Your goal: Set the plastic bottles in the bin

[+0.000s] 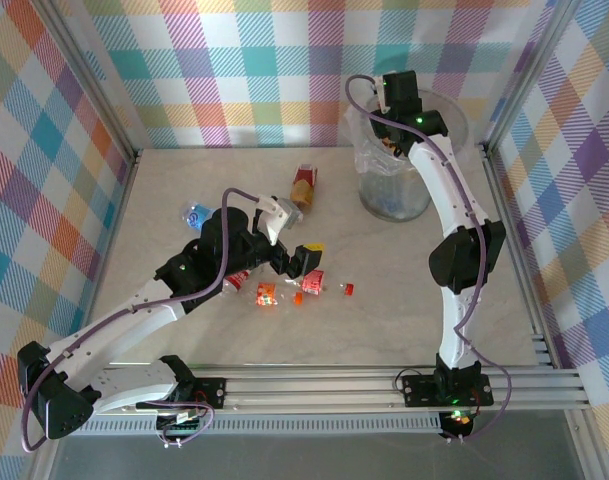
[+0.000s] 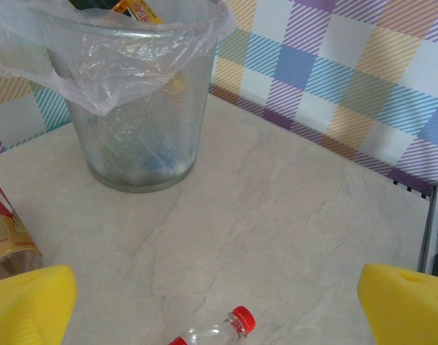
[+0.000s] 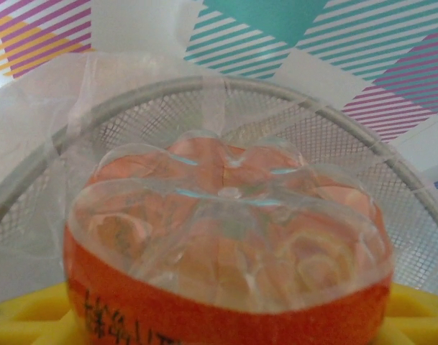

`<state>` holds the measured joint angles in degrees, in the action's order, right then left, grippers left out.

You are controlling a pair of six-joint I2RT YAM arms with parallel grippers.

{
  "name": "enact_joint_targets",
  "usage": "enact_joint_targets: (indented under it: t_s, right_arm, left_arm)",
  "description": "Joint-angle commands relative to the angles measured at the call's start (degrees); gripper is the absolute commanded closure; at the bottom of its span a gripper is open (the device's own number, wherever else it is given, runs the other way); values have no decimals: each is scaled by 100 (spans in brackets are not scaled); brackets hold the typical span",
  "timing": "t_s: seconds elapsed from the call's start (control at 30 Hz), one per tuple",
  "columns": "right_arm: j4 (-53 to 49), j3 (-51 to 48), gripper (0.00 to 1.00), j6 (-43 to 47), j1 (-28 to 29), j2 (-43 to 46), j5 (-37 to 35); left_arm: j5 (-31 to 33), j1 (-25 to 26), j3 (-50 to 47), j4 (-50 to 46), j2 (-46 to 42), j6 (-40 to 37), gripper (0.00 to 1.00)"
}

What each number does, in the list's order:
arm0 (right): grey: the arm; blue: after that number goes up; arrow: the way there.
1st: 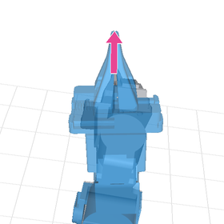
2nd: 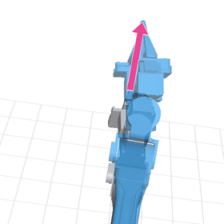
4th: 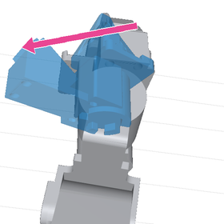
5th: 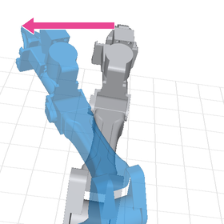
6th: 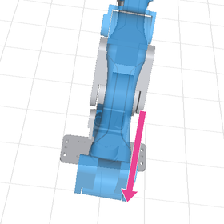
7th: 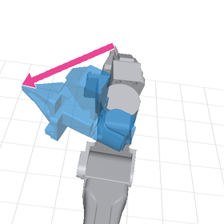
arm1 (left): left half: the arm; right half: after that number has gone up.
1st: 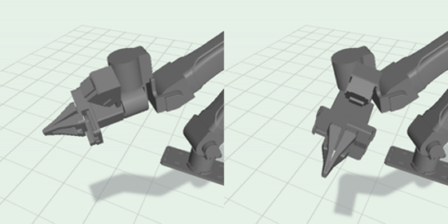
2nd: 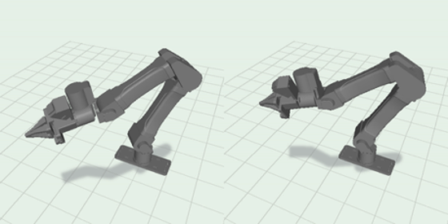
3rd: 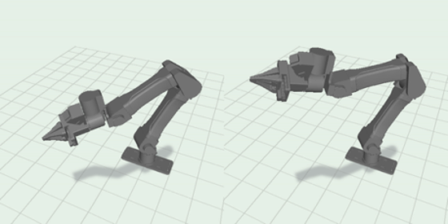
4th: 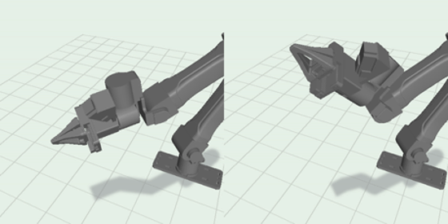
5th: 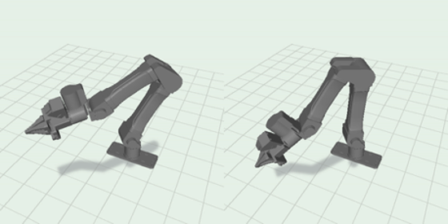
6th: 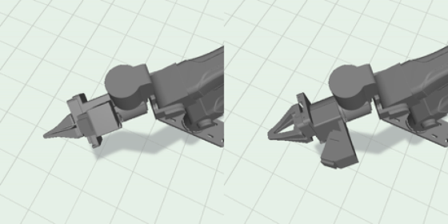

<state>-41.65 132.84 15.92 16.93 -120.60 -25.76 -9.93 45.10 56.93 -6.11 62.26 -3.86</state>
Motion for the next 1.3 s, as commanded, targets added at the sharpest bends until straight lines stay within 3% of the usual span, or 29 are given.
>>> enact_joint_targets:
  t_s: [0.0,0.2,0.47,1.0,1.27]
  right_arm:
    - [-186,-6,33,-5,-84,46,196]
    - [-300,27,25,-163,-128,119,400]
    - [-745,333,24,-551,-203,216,906]
    - [-1698,1537,28,-2773,-779,-462,2062]
    - [-1126,1379,29,-3455,-928,-734,2145]
  left_arm:
    - [-8,86,155,-119,31,-53,0]
    - [-26,84,174,-143,64,-46,0]
    - [-61,87,197,-171,93,-30,0]
    - [-88,87,214,-198,155,-12,0]
    - [-51,78,214,-211,129,-32,0]
